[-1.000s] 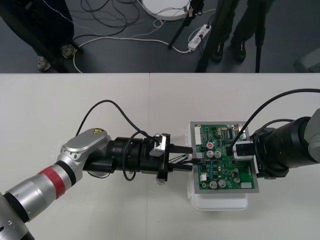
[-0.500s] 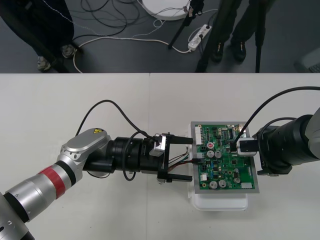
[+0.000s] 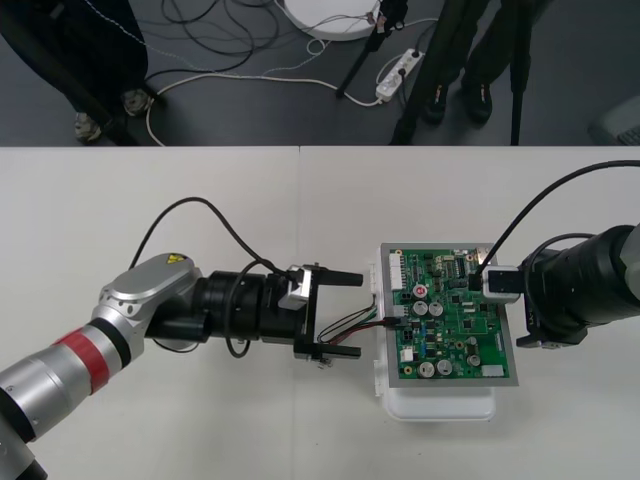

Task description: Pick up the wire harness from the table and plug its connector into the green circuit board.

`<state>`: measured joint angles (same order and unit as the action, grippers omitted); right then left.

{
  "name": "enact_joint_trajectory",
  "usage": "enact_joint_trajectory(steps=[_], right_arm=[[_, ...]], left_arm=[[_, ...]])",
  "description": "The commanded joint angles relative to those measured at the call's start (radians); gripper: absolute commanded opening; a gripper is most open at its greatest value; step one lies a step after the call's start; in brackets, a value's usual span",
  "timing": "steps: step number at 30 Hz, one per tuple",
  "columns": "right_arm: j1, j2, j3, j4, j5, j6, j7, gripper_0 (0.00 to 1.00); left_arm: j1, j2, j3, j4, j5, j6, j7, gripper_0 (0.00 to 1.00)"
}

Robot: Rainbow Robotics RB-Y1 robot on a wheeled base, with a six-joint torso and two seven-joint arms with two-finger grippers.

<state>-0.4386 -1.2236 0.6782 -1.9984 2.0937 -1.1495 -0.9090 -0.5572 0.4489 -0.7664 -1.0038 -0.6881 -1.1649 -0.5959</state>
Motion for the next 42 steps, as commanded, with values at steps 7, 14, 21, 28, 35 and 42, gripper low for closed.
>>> enact_joint_trajectory(steps=[7, 14, 21, 28, 35, 42], right_arm=[[-0.028, -0.117, -0.062, 0.046, -0.166, 0.093, 0.058, 1.0], [-0.028, -0.145, -0.065, 0.073, -0.282, 0.185, 0.121, 1.0], [-0.029, -0.145, -0.097, 0.133, -0.469, 0.205, 0.297, 1.0], [-0.029, -0.148, -0.12, 0.191, -0.736, 0.203, 0.472, 1.0], [-0.028, -0.149, -0.121, 0.274, -1.046, 0.125, 0.68, 1.0], [-0.028, -0.149, -0.158, 0.394, -1.249, -0.053, 0.878, 1.0]], left_arm=[[0.039, 0.183, 0.006, -0.068, 0.005, -0.105, 0.074, 1.0], [0.065, 0.295, 0.078, -0.111, -0.071, -0.183, 0.171, 1.0], [0.12, 0.407, 0.144, -0.219, -0.105, -0.236, 0.271, 1.0], [0.203, 0.45, 0.319, -0.297, -0.235, -0.335, 0.372, 1.0], [0.275, 0.456, 0.549, -0.368, -0.358, -0.406, 0.504, 1.0], [0.373, 0.519, 0.668, -0.512, -0.366, -0.406, 0.608, 1.0]])
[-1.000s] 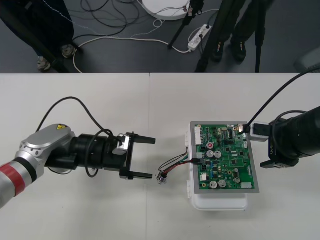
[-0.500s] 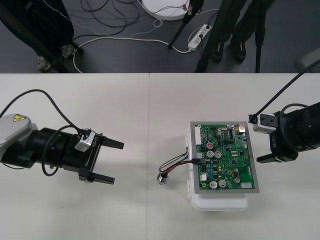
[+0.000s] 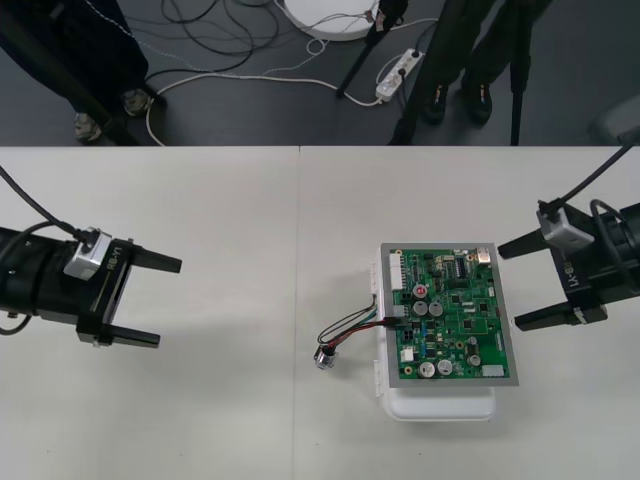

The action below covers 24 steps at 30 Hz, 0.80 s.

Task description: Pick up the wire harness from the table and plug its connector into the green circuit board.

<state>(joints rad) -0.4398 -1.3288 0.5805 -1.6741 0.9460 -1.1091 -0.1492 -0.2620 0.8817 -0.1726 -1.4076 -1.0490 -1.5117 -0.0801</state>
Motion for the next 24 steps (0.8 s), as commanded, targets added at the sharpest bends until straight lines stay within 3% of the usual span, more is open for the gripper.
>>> enact_joint_trajectory(steps=[1, 9, 14, 24], right_arm=[[-0.028, -0.044, -0.061, 0.08, -0.115, -0.109, 0.132, 1.0], [-0.016, -0.044, -0.064, 0.228, -0.247, -0.293, 0.339, 1.0], [0.032, -0.029, -0.13, 0.274, -0.257, -0.362, 0.418, 1.0], [0.291, 0.079, -0.495, 0.185, -0.182, -0.413, 0.413, 1.0]], left_arm=[[0.086, 0.091, 0.085, -0.119, -0.003, -0.059, 0.1, 1.0], [0.164, 0.154, 0.206, -0.261, 0.027, -0.059, 0.224, 1.0], [0.173, 0.194, 0.251, -0.301, 0.06, -0.059, 0.289, 1.0], [0.175, 0.272, 0.311, -0.34, 0.104, -0.059, 0.342, 1.0]])
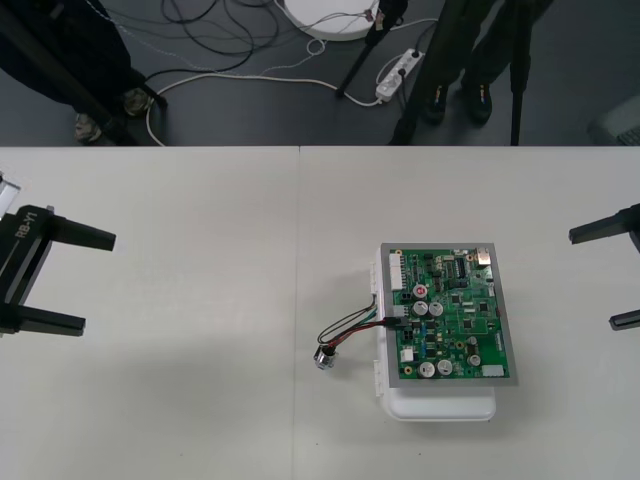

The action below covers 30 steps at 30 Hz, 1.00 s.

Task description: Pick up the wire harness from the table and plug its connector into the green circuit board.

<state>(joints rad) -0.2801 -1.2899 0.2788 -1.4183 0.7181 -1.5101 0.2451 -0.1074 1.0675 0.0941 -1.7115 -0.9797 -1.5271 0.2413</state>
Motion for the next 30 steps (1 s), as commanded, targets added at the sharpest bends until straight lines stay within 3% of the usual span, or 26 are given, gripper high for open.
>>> enact_joint_trajectory(steps=[1, 6, 13, 22, 30], right_arm=[[0.167, 0.054, -0.237, -0.091, 0.06, -0.012, 0.016, 1.0], [0.243, 0.093, -0.325, -0.162, 0.067, 0.022, 0.019, 1.0], [0.286, 0.118, -0.325, -0.264, -0.002, 0.137, 0.034, 1.0], [0.351, 0.141, -0.408, -0.349, 0.034, 0.166, 0.03, 1.0], [0.46, 0.158, -0.527, -0.444, 0.064, 0.205, 0.007, 1.0]], left_arm=[[0.02, 0.097, 0.042, -0.037, 0.041, -0.044, 0.023, 1.0], [0.018, 0.111, 0.042, -0.039, 0.047, -0.044, 0.024, 1.0], [-0.006, 0.141, 0.042, -0.039, 0.052, -0.044, 0.029, 1.0], [-0.003, 0.161, 0.032, -0.039, 0.052, -0.044, 0.032, 1.0], [0.025, 0.163, 0.022, -0.036, 0.053, -0.044, 0.038, 1.0]])
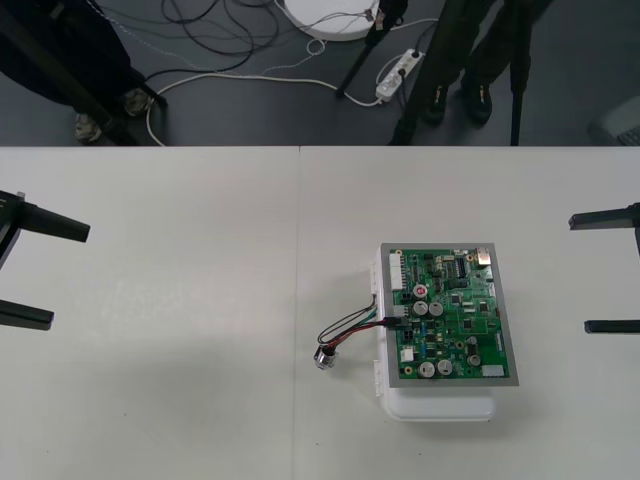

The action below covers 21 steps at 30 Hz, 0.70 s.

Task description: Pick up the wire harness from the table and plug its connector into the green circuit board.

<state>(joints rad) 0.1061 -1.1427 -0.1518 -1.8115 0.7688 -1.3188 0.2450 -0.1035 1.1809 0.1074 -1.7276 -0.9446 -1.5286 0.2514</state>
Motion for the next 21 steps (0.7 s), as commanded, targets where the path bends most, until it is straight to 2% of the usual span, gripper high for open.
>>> enact_joint_trajectory(steps=[1, 8, 16, 21], right_arm=[[0.081, 0.011, -0.112, -0.051, 0.014, 0.012, 0.002, 1.0], [0.089, -0.002, -0.199, -0.04, 0.004, -0.039, -0.15, 1.0], [0.087, -0.015, -0.207, 0.047, -0.042, -0.123, -0.193, 1.0], [0.086, -0.035, -0.207, 0.078, 0.007, -0.186, -0.201, 1.0]], left_arm=[[0.027, 0.051, 0.009, -0.017, 0.017, -0.042, 0.031, 1.0], [0.05, 0.045, 0.009, 0.0, 0.021, -0.042, 0.025, 1.0], [0.05, 0.031, 0.009, 0.0, 0.026, -0.042, 0.017, 1.0], [0.05, 0.028, 0.009, 0.0, 0.024, -0.042, 0.017, 1.0]])
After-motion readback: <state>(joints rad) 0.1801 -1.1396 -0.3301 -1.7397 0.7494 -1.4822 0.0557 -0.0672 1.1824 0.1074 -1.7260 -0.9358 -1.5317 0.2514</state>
